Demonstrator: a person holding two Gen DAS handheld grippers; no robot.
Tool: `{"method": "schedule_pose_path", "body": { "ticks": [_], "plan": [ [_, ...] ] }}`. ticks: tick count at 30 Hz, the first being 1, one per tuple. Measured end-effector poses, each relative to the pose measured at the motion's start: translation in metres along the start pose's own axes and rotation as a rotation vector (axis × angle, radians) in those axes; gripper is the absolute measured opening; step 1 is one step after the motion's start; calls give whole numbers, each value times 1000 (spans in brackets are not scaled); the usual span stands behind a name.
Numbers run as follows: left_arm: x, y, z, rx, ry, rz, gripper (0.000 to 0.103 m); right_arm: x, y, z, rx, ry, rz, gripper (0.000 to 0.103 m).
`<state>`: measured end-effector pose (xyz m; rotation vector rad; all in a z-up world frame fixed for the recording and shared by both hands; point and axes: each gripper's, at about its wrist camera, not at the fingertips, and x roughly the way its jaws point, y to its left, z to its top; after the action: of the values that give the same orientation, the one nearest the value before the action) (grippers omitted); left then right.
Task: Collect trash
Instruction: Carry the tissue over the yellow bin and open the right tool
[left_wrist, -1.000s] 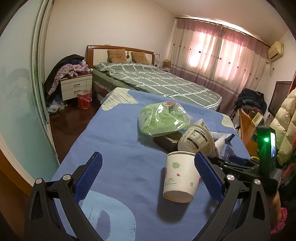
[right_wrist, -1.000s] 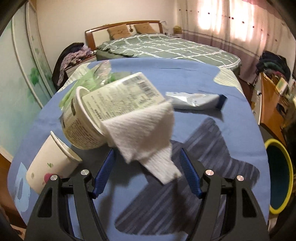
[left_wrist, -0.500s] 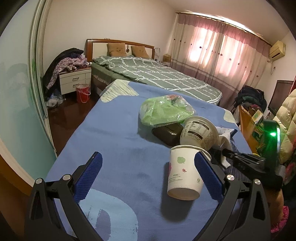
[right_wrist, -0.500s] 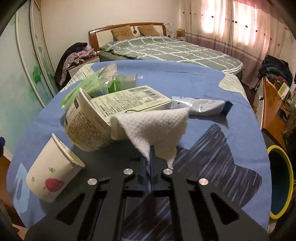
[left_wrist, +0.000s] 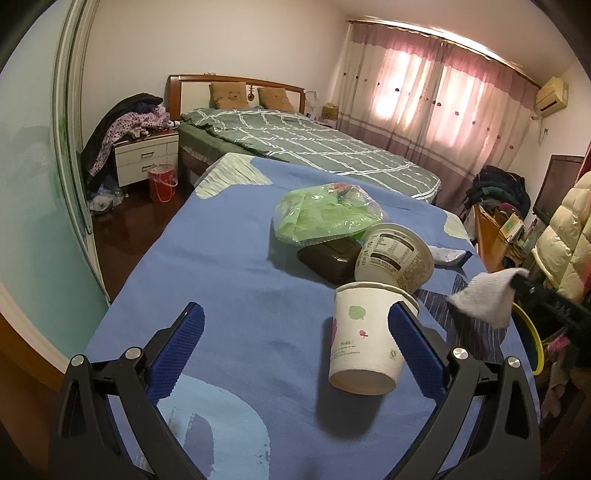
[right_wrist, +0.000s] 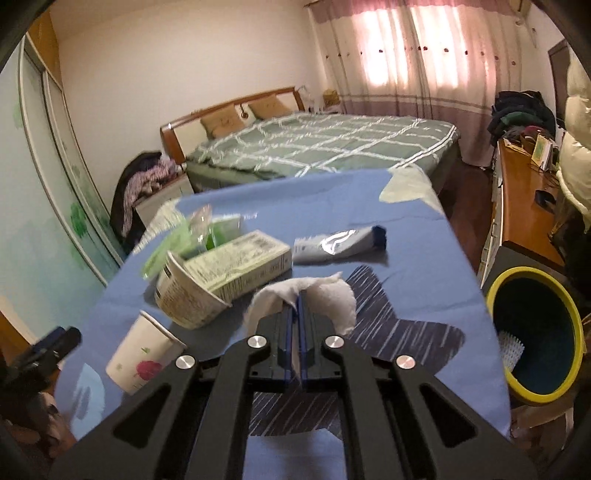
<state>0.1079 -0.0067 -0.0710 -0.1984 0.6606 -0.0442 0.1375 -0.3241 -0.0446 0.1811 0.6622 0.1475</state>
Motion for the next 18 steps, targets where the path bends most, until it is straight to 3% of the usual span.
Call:
{"method": "schedule_pose_path", "body": {
  "ticks": [8,18],
  "plan": [
    [-2,-16,-4,45,6,-20,98,-27,-38,10,83,-60,-50,3],
    [13,-37,-11,86,45,-29,98,-51,-135,15,263,-135,-247,3]
  ]
}}
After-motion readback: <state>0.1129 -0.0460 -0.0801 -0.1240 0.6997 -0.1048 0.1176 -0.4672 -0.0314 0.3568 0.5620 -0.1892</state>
